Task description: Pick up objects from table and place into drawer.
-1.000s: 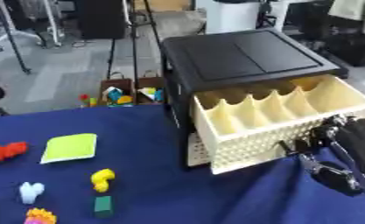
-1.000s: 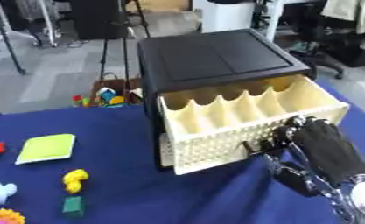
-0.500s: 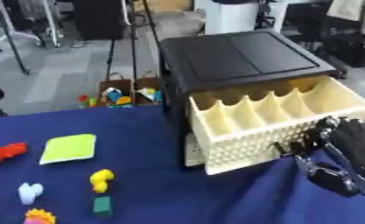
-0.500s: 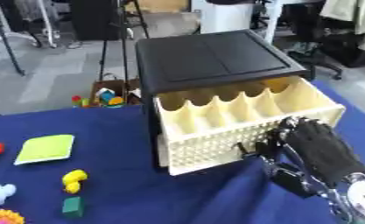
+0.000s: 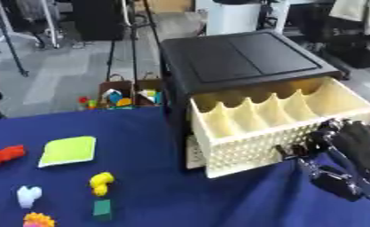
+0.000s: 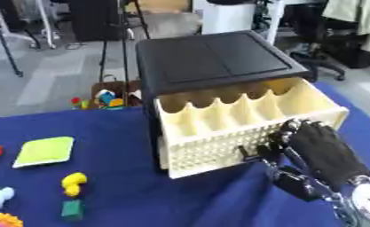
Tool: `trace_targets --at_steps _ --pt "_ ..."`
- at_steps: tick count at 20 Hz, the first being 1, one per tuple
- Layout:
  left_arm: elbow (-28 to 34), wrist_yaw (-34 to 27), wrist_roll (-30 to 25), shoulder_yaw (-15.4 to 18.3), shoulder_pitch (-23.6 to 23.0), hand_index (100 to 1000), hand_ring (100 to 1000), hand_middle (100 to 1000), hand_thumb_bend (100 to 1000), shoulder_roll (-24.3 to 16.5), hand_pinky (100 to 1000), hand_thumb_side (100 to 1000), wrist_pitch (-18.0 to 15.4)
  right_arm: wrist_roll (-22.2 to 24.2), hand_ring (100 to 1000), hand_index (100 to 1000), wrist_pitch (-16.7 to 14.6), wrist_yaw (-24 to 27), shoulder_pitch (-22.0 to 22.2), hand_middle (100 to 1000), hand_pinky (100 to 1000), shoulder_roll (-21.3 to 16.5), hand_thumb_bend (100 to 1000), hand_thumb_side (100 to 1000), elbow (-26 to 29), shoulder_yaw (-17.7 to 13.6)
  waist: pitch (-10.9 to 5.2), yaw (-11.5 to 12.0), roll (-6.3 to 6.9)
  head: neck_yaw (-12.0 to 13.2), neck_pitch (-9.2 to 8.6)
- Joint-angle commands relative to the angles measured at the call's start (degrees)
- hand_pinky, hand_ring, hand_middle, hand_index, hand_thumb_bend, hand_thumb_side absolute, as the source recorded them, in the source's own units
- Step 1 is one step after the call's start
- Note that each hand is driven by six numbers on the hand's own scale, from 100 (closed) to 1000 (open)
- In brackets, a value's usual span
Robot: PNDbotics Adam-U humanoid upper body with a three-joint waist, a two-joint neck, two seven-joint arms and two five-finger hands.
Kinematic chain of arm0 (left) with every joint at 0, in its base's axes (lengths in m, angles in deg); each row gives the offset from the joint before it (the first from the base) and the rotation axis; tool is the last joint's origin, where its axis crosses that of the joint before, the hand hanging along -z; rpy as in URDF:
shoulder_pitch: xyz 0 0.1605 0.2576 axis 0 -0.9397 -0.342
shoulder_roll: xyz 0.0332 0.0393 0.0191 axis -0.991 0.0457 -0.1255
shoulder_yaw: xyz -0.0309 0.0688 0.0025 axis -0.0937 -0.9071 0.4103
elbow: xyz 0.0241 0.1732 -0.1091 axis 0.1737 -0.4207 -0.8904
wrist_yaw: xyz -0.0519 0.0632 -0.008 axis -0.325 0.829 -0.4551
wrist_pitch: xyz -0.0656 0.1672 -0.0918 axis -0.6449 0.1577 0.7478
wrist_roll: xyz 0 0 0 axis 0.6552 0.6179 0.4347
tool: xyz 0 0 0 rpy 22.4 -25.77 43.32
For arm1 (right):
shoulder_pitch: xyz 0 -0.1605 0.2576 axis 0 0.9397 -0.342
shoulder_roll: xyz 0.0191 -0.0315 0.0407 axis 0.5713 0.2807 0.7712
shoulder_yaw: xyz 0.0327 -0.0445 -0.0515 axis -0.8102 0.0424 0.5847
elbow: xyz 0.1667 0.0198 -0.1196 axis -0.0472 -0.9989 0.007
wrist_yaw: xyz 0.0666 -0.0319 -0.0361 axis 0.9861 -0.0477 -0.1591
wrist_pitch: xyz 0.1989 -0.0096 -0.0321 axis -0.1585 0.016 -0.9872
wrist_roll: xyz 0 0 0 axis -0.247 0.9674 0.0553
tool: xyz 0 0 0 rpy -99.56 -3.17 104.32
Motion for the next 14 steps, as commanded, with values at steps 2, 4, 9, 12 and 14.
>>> trace_targets --at_steps 2,4,9,12,14 --pt "0.7 -0.1 0.0 0.3 0.6 856 780 821 345 -0.9 689 1000 -0.1 0.2 333 256 -0.5 0.5 -0.6 222 304 -1.1 243 216 0.6 0.3 -1.0 0.0 -0.31 -0.2 -0.38" --pt "0.7 0.0 0.1 0.4 0.6 856 780 821 344 -0.9 689 1000 -0.1 0.1 334 257 -0.3 0.3 -0.3 222 305 -1.1 241 217 0.6 0.2 -1.0 0.0 -0.34 -0.2 -0.38" --pt "0.7 0.1 0.2 0.5 0.5 857 780 821 345 -1.0 689 1000 -0.1 -0.3 335 257 1.2 -0.3 1.7 222 306 -1.3 240 217 0.6 -1.2 -1.0 -0.1 -0.31 0.0 -0.46" --pt "0.7 0.1 0.2 0.5 0.6 857 780 821 345 -1.0 689 1000 -0.1 -0.4 333 256 1.8 -0.5 2.8 221 307 -1.3 243 215 0.6 -1.6 -1.04 -0.3 -0.22 0.0 -0.49" --pt "0.7 0.1 0.1 0.5 0.6 857 780 820 345 -1.0 689 1000 -0.1 -0.3 333 256 2.1 -0.7 3.2 221 307 -1.2 244 214 0.6 -1.8 -1.12 -0.3 -0.13 0.0 -0.53"
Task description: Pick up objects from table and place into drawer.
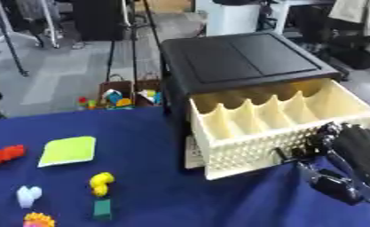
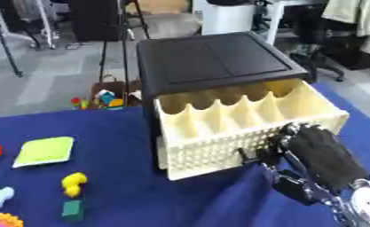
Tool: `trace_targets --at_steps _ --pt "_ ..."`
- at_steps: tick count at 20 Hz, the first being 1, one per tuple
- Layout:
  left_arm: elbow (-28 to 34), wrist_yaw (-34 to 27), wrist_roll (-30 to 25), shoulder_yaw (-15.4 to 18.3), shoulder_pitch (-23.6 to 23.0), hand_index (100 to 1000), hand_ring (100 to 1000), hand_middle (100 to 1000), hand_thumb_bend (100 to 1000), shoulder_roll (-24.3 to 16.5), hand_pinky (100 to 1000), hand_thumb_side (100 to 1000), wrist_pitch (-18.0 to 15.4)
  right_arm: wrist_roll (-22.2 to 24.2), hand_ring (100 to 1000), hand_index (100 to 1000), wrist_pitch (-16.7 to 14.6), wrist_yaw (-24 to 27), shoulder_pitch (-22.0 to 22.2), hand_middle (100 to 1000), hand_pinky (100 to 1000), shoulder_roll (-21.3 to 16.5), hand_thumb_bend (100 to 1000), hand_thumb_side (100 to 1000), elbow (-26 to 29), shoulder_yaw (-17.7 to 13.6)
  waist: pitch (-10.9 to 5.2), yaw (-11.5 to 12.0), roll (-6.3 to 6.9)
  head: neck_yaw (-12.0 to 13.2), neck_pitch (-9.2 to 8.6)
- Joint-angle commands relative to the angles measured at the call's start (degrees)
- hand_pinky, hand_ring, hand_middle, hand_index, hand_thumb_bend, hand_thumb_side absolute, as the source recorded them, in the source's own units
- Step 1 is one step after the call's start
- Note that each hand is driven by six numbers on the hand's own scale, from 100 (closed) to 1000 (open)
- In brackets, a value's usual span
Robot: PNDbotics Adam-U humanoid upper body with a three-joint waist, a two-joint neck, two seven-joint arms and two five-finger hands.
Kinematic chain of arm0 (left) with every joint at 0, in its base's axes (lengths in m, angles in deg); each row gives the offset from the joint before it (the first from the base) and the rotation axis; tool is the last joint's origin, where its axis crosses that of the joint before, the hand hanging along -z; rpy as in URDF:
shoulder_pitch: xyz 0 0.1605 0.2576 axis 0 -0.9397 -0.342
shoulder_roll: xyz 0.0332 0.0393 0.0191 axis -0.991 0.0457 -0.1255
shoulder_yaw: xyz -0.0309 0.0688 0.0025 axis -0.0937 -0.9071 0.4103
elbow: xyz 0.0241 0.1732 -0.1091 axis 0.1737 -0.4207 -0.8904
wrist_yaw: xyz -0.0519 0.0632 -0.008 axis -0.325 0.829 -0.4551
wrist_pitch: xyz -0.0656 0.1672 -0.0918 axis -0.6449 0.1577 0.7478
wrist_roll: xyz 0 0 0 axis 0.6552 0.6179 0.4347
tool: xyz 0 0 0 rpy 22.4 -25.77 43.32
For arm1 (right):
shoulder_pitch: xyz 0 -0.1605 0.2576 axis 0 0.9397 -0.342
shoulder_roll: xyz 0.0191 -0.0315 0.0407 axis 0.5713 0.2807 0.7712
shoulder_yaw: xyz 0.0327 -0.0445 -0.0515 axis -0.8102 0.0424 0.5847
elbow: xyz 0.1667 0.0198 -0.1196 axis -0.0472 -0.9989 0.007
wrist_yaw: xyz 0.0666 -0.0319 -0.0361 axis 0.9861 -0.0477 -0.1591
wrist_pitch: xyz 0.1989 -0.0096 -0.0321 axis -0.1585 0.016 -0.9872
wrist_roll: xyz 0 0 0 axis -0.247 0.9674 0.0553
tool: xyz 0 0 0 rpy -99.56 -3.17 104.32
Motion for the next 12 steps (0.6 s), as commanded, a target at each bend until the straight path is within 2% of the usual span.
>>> trace_targets --at_steps 1,12 --pt "0.7 0.1 0.1 0.5 0.6 857 780 820 345 -1.0 689 1000 -0.1 0.1 333 256 0.7 -0.6 0.7 221 307 -1.2 244 213 0.3 -0.8 -1.0 -0.2 0.06 0.0 -0.53" --pt "0.7 0.1 0.0 0.5 0.5 857 780 821 344 -1.1 689 1000 0.0 0.1 328 254 2.0 -1.1 2.4 220 303 -1.8 246 207 0.3 -1.7 -1.46 -0.6 0.15 0.2 -0.44"
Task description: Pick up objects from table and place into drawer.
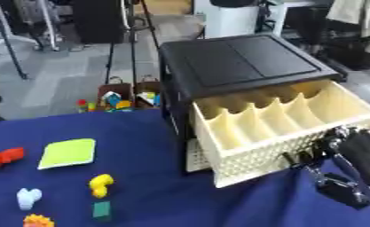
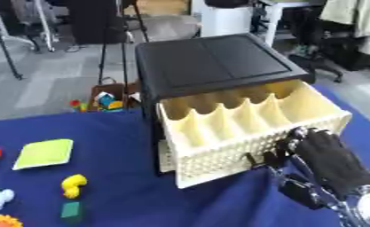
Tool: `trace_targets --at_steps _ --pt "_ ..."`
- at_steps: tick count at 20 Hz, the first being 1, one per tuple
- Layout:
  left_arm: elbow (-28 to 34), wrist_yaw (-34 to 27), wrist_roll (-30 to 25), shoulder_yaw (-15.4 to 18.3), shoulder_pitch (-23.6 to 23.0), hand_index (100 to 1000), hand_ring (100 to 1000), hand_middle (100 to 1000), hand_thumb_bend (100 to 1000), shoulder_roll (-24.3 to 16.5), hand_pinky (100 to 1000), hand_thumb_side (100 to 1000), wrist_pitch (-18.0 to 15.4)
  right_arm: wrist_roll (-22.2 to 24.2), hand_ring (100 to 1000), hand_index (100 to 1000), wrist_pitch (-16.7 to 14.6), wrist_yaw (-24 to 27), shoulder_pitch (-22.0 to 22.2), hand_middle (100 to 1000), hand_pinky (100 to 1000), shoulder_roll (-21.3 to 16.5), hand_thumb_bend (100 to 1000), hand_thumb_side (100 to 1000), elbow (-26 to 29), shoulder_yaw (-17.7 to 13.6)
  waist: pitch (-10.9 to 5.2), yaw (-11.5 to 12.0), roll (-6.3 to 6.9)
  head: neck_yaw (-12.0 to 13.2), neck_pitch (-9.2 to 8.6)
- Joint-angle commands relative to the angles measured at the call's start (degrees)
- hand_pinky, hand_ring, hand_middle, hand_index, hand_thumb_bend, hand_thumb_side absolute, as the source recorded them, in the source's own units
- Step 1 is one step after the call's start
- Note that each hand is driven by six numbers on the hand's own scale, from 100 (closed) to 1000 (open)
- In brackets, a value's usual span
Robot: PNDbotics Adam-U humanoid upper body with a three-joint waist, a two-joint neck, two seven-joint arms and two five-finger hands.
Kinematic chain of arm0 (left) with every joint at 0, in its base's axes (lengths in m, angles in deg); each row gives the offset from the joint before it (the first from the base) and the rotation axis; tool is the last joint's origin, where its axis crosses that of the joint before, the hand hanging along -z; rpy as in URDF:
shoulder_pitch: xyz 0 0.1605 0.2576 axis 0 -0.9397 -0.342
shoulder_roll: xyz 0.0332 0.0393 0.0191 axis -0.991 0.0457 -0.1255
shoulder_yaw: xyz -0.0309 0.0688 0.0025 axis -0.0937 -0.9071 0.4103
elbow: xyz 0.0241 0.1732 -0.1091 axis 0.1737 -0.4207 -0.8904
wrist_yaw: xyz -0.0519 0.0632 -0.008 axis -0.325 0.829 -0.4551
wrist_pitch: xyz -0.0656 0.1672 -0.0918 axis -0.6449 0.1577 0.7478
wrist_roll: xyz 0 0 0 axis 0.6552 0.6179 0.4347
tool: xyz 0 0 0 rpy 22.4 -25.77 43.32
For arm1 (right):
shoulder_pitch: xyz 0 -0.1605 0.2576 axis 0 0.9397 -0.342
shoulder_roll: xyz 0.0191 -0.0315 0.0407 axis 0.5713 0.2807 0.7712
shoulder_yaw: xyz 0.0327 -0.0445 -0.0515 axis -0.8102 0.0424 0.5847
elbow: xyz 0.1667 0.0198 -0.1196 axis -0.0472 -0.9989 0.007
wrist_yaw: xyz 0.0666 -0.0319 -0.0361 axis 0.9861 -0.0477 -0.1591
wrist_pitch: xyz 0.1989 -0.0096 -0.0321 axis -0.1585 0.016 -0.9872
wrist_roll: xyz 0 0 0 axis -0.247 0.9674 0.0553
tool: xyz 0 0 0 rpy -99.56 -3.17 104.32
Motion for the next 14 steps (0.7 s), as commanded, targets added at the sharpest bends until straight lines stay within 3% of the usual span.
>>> trace_targets --at_steps 1,14 --pt "0.7 0.1 0.0 0.5 0.5 857 780 820 344 -1.1 689 1000 0.0 -0.3 326 254 -0.1 -0.3 0.0 220 302 -1.8 248 206 -0.2 -0.6 -1.04 -0.3 -0.03 0.1 -0.38" --pt "0.7 -0.1 -0.3 0.4 0.6 857 780 820 341 -1.0 689 1000 0.0 -1.1 316 248 -5.0 3.6 -3.0 211 302 -1.2 270 195 -0.2 2.1 -1.62 -0.8 -0.49 -0.3 -0.05"
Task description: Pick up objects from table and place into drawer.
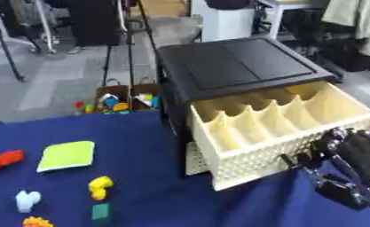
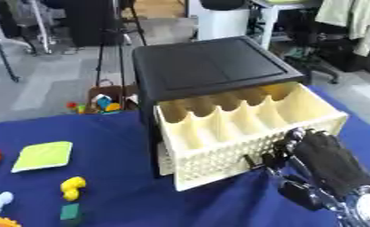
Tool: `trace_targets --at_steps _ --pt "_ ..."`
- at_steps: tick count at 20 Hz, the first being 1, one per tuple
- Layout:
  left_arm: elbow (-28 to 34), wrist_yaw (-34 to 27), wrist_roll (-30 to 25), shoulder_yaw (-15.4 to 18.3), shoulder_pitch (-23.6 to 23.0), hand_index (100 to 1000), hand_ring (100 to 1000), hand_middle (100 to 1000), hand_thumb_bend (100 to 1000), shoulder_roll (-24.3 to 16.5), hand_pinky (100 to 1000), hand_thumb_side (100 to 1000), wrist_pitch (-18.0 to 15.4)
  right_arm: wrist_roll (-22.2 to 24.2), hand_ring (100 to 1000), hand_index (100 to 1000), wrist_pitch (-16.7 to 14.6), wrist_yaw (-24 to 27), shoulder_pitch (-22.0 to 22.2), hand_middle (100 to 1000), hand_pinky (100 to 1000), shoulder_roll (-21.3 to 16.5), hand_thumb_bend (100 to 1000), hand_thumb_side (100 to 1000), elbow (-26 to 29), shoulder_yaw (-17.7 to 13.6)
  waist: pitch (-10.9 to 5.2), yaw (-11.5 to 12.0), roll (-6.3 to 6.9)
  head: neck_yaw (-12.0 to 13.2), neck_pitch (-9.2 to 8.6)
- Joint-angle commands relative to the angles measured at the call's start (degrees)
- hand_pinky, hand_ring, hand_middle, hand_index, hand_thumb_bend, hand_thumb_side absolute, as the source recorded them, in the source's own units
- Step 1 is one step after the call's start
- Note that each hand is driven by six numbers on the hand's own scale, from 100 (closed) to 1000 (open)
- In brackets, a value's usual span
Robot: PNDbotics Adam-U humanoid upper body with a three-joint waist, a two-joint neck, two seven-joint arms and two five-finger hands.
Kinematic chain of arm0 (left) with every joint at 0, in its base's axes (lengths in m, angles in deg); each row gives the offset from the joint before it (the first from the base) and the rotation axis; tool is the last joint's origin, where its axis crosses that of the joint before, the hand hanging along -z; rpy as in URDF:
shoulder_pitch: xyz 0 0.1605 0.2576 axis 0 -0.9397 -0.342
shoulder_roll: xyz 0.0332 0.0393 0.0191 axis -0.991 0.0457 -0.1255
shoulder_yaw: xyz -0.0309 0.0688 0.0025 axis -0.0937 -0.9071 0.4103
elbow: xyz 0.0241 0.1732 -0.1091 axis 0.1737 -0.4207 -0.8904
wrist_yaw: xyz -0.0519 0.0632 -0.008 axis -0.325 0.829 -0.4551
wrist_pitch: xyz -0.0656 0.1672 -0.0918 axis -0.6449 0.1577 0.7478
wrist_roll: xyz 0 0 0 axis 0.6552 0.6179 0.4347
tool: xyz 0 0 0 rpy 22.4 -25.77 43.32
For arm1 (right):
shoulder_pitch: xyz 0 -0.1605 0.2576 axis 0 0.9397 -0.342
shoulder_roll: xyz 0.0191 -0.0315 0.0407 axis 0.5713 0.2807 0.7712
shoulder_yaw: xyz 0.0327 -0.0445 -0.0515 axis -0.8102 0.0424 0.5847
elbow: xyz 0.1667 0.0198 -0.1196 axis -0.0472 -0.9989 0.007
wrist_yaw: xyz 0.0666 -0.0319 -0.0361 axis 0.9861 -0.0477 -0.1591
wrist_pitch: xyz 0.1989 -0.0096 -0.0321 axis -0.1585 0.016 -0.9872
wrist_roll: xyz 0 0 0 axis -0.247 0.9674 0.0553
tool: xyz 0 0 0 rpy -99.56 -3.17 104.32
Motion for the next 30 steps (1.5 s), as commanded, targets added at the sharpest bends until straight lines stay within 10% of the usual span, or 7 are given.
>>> trace_targets --at_steps 1,30 --pt "0.7 -0.1 -0.2 0.4 0.6 857 780 820 341 -1.0 689 1000 0.0 -0.1 315 246 -0.9 1.4 -0.9 210 303 -1.1 273 194 0.3 0.0 -1.04 -0.1 -0.29 -0.2 -0.07" --pt "0.7 -0.1 -0.4 0.3 0.3 857 781 819 339 -1.1 688 1000 0.2 0.8 302 243 2.5 0.9 0.0 203 300 -1.3 273 176 0.3 -2.0 -2.02 -0.6 -0.25 0.1 0.58"
